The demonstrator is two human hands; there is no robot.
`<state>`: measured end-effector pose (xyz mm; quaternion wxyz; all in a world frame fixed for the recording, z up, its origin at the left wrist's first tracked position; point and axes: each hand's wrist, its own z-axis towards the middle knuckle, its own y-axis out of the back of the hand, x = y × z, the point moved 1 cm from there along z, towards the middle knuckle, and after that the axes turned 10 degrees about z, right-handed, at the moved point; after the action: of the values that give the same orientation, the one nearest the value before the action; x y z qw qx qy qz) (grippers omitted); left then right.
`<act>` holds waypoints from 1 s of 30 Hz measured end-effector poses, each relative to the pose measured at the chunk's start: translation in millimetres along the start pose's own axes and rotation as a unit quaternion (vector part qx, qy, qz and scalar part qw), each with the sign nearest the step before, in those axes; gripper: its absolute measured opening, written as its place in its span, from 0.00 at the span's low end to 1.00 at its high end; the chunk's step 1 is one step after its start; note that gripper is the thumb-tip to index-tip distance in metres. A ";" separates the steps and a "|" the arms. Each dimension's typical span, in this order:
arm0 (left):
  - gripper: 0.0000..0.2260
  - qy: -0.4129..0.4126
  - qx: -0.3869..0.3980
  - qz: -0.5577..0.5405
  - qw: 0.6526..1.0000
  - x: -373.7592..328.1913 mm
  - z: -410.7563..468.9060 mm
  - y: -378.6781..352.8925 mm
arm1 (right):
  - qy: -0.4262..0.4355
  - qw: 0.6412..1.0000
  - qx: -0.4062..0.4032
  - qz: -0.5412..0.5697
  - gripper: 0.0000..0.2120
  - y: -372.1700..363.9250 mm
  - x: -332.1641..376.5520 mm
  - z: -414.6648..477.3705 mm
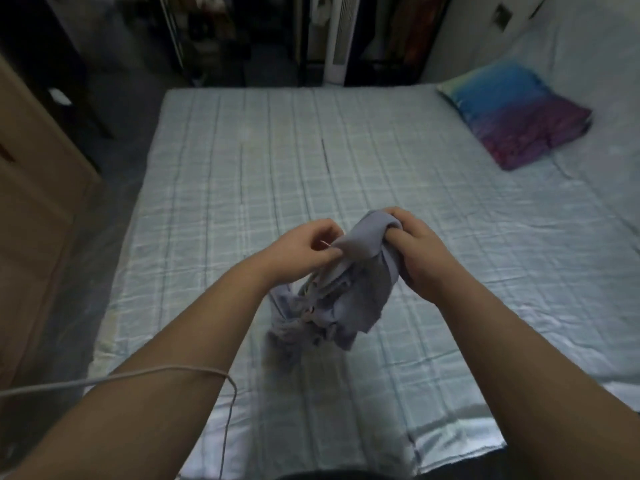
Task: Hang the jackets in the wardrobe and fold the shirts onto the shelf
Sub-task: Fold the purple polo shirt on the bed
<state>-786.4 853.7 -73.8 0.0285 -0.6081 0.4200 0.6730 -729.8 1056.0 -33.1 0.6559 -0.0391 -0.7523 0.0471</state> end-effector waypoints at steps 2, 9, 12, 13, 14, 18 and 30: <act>0.05 -0.017 -0.050 0.008 0.999 -29.2 -5.6 8.2 | 0.015 0.999 0.015 0.025 0.09 6.7 25.7 -9.4; 0.14 -0.029 -0.178 -0.023 0.983 -120.6 -27.2 8.3 | -0.013 0.995 0.053 0.087 0.13 50.9 69.4 -27.7; 0.11 -0.022 -0.098 -0.107 0.989 -161.1 -28.7 -13.9 | -0.031 0.993 0.091 0.072 0.13 77.1 92.9 -45.0; 0.10 -0.014 -0.064 -0.132 0.989 -173.2 -26.4 -23.4 | -0.030 0.993 0.100 0.057 0.12 86.6 104.4 -51.8; 0.11 -0.007 -0.039 -0.153 0.987 -184.5 -22.9 -34.3 | -0.028 0.993 0.107 0.044 0.11 97.2 115.3 -56.9; 0.19 0.030 -0.086 -0.205 0.974 -230.1 0.5 -76.3 | -0.054 0.984 0.147 0.086 0.17 139.4 142.9 -64.7; 0.16 -0.007 -0.213 -0.385 0.898 -332.6 38.9 -113.5 | 0.066 0.991 0.113 0.032 0.23 217.0 51.3 -126.9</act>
<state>-668.9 1107.5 142.6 0.1580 -0.7088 -0.0007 0.6875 -611.7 1280.0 8.0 0.7028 0.0085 -0.6954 0.1499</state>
